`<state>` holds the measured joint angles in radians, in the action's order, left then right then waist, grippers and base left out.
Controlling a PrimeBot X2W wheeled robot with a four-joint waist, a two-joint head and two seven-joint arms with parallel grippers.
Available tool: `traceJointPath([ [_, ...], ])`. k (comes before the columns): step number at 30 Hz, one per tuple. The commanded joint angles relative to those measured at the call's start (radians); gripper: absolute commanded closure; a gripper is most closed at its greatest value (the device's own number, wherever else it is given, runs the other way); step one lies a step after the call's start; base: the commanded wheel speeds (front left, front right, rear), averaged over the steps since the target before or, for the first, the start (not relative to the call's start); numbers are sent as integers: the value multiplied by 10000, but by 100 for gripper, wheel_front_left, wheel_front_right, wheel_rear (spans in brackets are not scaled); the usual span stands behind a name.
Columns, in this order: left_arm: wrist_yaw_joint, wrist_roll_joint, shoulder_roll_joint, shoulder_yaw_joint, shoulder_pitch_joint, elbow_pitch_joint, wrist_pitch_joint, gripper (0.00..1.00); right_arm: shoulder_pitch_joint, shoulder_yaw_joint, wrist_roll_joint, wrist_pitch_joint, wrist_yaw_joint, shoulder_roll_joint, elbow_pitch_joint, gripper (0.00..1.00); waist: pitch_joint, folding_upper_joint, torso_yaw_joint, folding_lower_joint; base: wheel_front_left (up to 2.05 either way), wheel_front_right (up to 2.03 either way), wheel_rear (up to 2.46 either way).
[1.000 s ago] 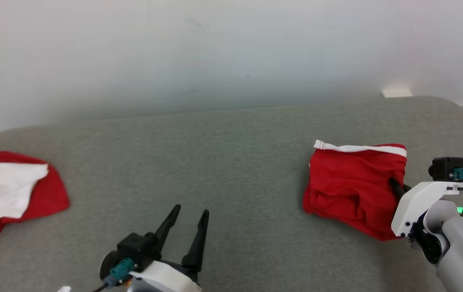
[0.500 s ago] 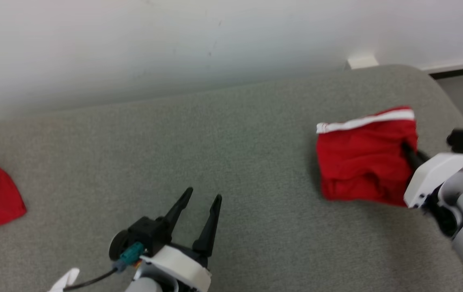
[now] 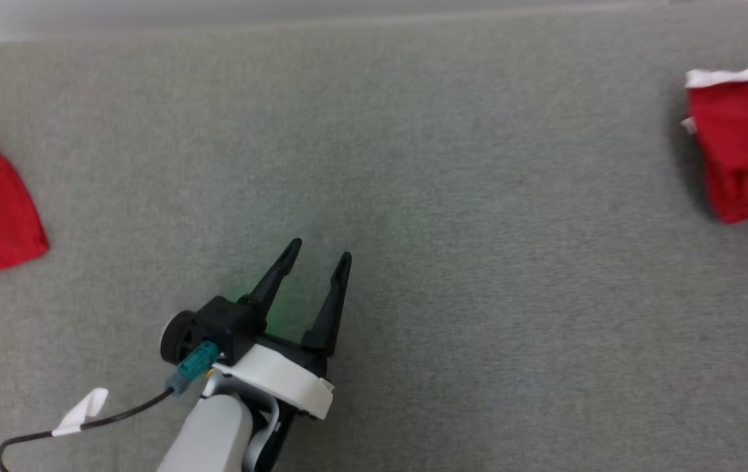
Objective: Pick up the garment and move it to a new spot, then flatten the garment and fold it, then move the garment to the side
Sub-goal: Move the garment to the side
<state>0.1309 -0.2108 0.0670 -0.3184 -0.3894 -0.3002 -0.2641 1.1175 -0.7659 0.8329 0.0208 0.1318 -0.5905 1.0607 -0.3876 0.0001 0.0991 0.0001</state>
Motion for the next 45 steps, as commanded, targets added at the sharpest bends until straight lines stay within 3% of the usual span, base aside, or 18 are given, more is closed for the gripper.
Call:
traceJointPath([
  [1, -7, 22, 64, 42, -139, 62, 0, 0, 263, -106, -218, 13, -24, -247, 175, 100, -683, -1, -526, -1, 0, 0, 0],
  [6, -8, 33, 112, 76, -253, 152, 4, 0, 808, -692, -953, 97, -24, -891, 917, 100, -1181, -1, -694, -1, 0, 0, 0],
  [11, -10, 30, 103, 71, -348, 125, 18, 0, 1098, -749, -1408, -526, -26, -897, 1805, 100, -1343, -1, -746, -1, 0, 0, 0],
  [13, -10, 45, 93, 54, -363, 102, 18, 0, 1074, -627, -1584, -839, -26, -829, 2077, 50, -1281, -1, -746, -1, 0, 0, 0],
  [14, -10, 33, 88, 57, -357, 80, 18, 0, 1058, -488, -1613, -1033, -26, -816, 2171, 0, -1216, -1, -740, -1, 0, 0, 0],
  [24, -10, -164, 44, 167, 174, -106, 1, 0, 337, 639, -2450, -2064, -26, -478, 2280, 0, 412, -1, -475, -1, 0, 0, 0],
  [32, -10, -212, 87, 908, 993, -215, 0, 0, -33, 1075, -3096, -2833, -26, 479, 2072, 0, 2393, -1, -417, -1, 0, 0, 0],
  [38, -14, -207, 94, 1710, 1691, -304, 0, 0, -1548, 1803, -2858, -2847, -26, 1088, 150, 0, 3789, -1, -429, -1, 0, 0, 0],
  [45, -40, -135, 55, 2453, 2243, -270, 0, 0, -4115, 2961, -2747, -2840, -24, 1500, -2292, 0, 4441, -1, -549, -1, 0, 0, 0],
])
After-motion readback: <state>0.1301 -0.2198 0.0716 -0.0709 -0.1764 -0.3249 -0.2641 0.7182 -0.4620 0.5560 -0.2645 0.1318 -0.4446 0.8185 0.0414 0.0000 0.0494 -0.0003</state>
